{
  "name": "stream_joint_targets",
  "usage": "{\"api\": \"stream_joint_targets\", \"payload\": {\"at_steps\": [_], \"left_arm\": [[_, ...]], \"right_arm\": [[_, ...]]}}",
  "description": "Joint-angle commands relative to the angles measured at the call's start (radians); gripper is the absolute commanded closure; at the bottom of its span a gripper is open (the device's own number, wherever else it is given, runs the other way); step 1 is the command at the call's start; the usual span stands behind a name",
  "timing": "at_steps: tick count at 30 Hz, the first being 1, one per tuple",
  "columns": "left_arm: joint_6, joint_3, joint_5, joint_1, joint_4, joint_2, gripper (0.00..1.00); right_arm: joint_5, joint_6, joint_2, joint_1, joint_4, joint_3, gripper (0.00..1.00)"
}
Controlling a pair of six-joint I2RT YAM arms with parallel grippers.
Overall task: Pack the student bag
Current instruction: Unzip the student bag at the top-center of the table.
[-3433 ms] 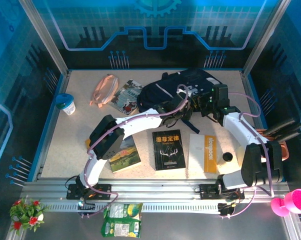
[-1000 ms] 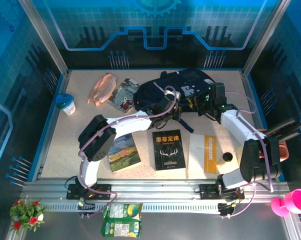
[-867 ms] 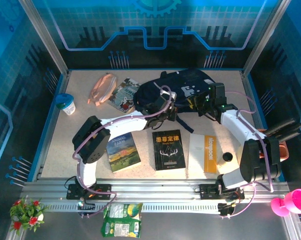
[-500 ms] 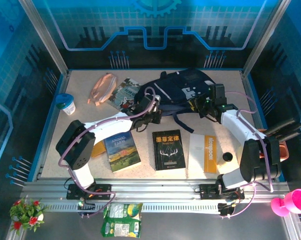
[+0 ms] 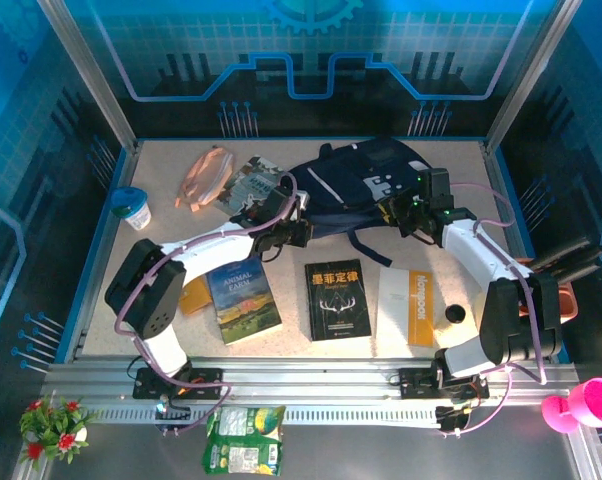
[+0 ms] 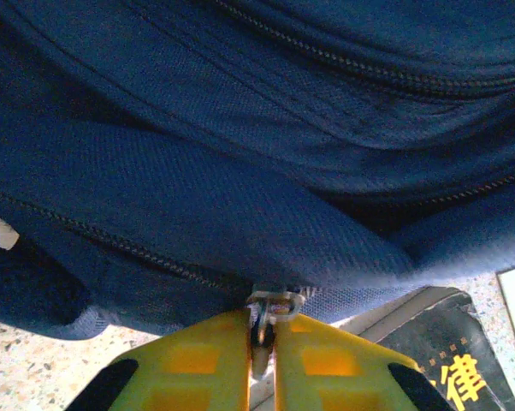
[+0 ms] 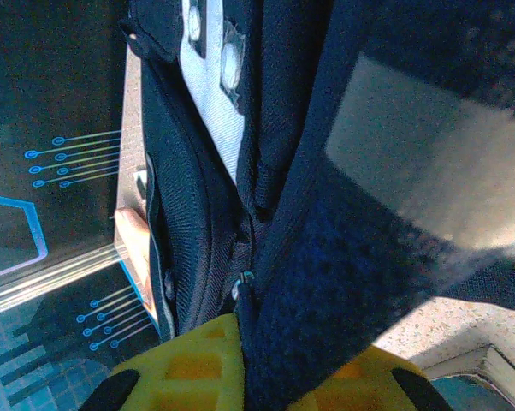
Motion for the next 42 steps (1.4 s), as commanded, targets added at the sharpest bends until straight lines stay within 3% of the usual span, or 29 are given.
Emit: {"api": "stream_joint_targets", "payload": {"at_steps": [1,5,8,13,17,22,24,25,28,33,42], "left_arm": [[0.023,0.033,0.024,0.012,0.018,0.031,0.84],[0.02,0.028,0.011,0.016,0.029,0.026,0.88],[0.019,0.017,-0.006,0.021,0.034,0.014,0.99],[0.027,-0.019,-0.042,0.048,0.007,-0.021,1.0],[0.041,-0.049,-0.044,0.077,-0.023,-0.042,1.0],[0.087,-0.009,0.127,0.085,-0.075,0.015,1.0],[0.093,0.023,0.167,0.077,-0.086,0.052,1.0],[0.102,0.043,0.176,0.068,-0.093,0.07,1.0],[0.121,0.105,0.177,0.048,-0.135,0.111,1.0],[0.132,0.158,0.192,0.026,-0.191,0.14,1.0],[0.116,0.239,0.216,-0.014,-0.262,0.162,1.0]], "right_arm": [[0.012,-0.021,-0.023,-0.015,0.028,0.027,1.0],[0.012,-0.022,-0.022,-0.015,0.029,0.025,1.0],[0.02,-0.03,-0.014,-0.016,0.029,0.025,1.0],[0.041,-0.1,0.005,-0.04,0.039,0.021,1.0],[0.011,-0.281,0.047,-0.1,0.09,0.031,0.98],[-0.002,-0.548,0.16,-0.156,0.067,0.102,0.94],[0.003,-0.582,0.203,-0.164,0.027,0.131,0.85],[0.016,-0.59,0.211,-0.163,0.003,0.141,0.72],[0.065,-0.555,0.185,-0.161,-0.05,0.121,0.48],[0.135,-0.433,0.059,-0.131,-0.146,0.052,0.3],[0.141,-0.081,-0.019,0.1,-0.061,-0.069,0.27]]}}
